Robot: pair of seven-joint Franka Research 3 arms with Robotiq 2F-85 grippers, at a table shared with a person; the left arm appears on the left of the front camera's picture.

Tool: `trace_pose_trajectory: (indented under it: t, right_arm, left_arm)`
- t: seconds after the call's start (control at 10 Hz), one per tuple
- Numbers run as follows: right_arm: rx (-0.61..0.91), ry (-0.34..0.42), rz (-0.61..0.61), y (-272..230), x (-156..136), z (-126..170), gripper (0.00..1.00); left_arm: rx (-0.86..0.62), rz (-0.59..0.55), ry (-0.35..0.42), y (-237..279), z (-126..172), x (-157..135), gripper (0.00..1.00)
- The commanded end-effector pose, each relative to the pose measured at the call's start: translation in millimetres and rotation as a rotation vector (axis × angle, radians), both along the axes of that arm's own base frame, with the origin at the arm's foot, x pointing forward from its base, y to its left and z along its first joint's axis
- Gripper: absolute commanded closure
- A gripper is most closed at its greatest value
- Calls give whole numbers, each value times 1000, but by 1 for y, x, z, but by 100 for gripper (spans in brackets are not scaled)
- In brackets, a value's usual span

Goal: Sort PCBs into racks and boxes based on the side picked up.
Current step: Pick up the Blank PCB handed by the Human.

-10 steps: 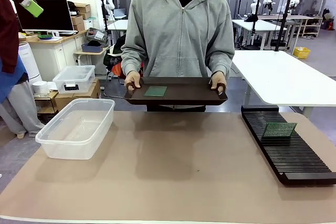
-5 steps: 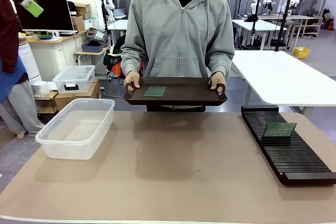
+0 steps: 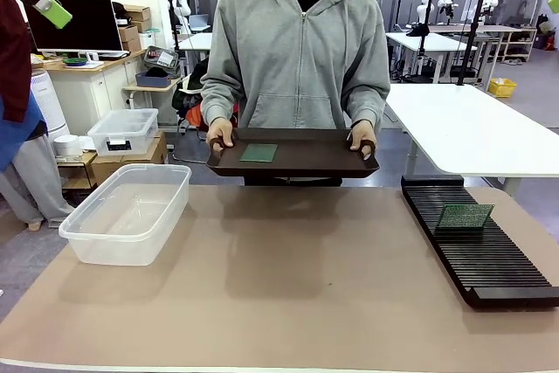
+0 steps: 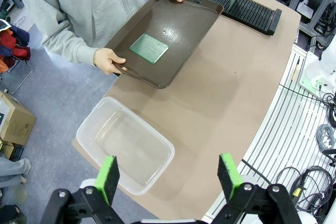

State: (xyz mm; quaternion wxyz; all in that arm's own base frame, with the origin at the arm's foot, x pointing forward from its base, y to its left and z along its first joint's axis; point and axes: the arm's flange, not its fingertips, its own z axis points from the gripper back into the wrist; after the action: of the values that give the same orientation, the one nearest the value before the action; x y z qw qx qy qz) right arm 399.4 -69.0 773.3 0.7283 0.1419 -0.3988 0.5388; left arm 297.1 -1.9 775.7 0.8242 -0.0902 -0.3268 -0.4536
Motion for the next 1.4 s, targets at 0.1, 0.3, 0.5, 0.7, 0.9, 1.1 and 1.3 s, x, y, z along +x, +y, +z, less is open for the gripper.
trace_pose_trajectory:
  t: [0.1,0.3,0.5,0.7,0.9,1.1,1.3]
  right_arm:
    - [0,0,0,0,0,0,0]
    - [110,88,7,-2,-13,-6,0]
    - [154,113,-6,-3,-26,-10,0]
    - [139,123,-39,-3,-37,-8,0]
    - [135,124,-50,-1,-38,-6,0]
    - [126,132,-72,-3,-37,-7,0]
    - [113,137,-87,-3,-34,-8,0]
  left_arm:
    - [-8,-10,0,1,-2,0,0]
    - [-8,-10,0,1,-2,0,0]
    - [-8,-10,0,1,-2,0,0]
    - [-8,-10,0,1,-2,0,0]
    - [-8,-10,0,1,-2,0,0]
    - [-8,-10,0,1,-2,0,0]
    - [-8,-10,0,1,-2,0,0]
